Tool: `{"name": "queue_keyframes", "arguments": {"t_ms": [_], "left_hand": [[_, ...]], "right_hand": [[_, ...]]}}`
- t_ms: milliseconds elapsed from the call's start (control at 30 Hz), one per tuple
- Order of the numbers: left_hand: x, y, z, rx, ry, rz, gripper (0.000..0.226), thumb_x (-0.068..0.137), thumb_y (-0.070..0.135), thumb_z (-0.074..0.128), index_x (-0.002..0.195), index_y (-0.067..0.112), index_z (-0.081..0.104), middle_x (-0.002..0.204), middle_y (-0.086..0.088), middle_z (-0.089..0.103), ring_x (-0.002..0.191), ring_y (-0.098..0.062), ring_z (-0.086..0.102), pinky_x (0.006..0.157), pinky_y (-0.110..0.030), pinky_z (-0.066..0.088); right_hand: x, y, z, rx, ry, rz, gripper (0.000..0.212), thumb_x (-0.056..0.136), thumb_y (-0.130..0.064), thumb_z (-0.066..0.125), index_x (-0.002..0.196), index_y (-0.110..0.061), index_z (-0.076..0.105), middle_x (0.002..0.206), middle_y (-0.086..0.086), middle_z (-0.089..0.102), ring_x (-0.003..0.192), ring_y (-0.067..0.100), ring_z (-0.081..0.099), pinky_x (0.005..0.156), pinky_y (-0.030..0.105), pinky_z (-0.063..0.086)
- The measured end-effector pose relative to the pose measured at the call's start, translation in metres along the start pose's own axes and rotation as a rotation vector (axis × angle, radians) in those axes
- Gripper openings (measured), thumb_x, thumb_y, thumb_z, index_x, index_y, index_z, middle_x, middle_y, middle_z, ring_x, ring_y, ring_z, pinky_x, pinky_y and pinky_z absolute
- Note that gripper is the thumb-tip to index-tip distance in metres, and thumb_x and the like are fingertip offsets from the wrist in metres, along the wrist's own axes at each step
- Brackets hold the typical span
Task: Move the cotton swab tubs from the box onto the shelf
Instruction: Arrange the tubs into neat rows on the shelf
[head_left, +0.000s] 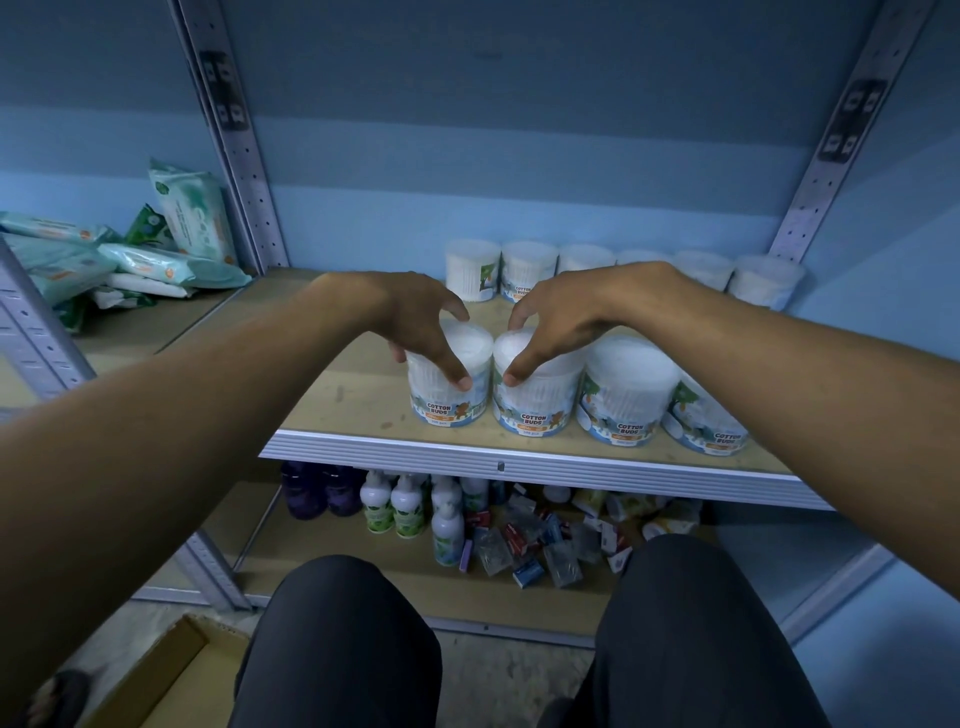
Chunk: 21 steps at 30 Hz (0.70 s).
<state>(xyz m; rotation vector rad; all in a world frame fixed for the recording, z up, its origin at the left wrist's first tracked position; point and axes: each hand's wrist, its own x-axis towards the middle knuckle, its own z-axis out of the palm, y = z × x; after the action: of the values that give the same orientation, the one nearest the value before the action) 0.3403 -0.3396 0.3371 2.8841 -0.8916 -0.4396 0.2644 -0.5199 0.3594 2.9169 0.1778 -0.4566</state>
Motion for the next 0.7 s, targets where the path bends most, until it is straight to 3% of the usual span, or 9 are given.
{"name": "queue_keyframes", "arguments": {"t_ms": [367, 500, 700], "left_hand": [[-0.0025, 0.0022, 0.0001, -0.024, -0.010, 0.001, 0.099, 0.061, 0.060, 0.084, 0.146, 0.030, 0.044, 0.136, -0.001, 0.044, 0.071, -0.015, 0.069, 0.062, -0.023, 0.056], [-0.0016, 0.0019, 0.0002, -0.008, -0.014, -0.005, 0.101, 0.059, 0.063, 0.083, 0.146, 0.032, 0.042, 0.138, 0.000, 0.043, 0.069, -0.015, 0.070, 0.068, -0.025, 0.057], [0.0017, 0.0000, -0.0062, 0.003, -0.050, -0.029, 0.105, 0.057, 0.074, 0.077, 0.148, 0.037, 0.038, 0.143, 0.003, 0.044, 0.104, -0.026, 0.064, 0.074, -0.027, 0.059]], "right_hand": [[0.0006, 0.0019, 0.0022, 0.026, 0.004, -0.001, 0.083, 0.070, -0.083, 0.062, 0.131, -0.027, 0.060, 0.139, -0.002, 0.055, 0.123, 0.025, 0.053, 0.101, 0.042, 0.046], [0.0011, 0.0023, 0.0026, 0.036, 0.009, -0.006, 0.083, 0.070, -0.082, 0.062, 0.133, -0.028, 0.059, 0.141, -0.002, 0.054, 0.124, 0.024, 0.053, 0.098, 0.040, 0.046], [0.0049, 0.0101, -0.0012, 0.122, -0.012, 0.009, 0.090, 0.071, -0.089, 0.053, 0.139, -0.029, 0.054, 0.142, -0.002, 0.054, 0.124, 0.027, 0.057, 0.105, 0.046, 0.045]]}}
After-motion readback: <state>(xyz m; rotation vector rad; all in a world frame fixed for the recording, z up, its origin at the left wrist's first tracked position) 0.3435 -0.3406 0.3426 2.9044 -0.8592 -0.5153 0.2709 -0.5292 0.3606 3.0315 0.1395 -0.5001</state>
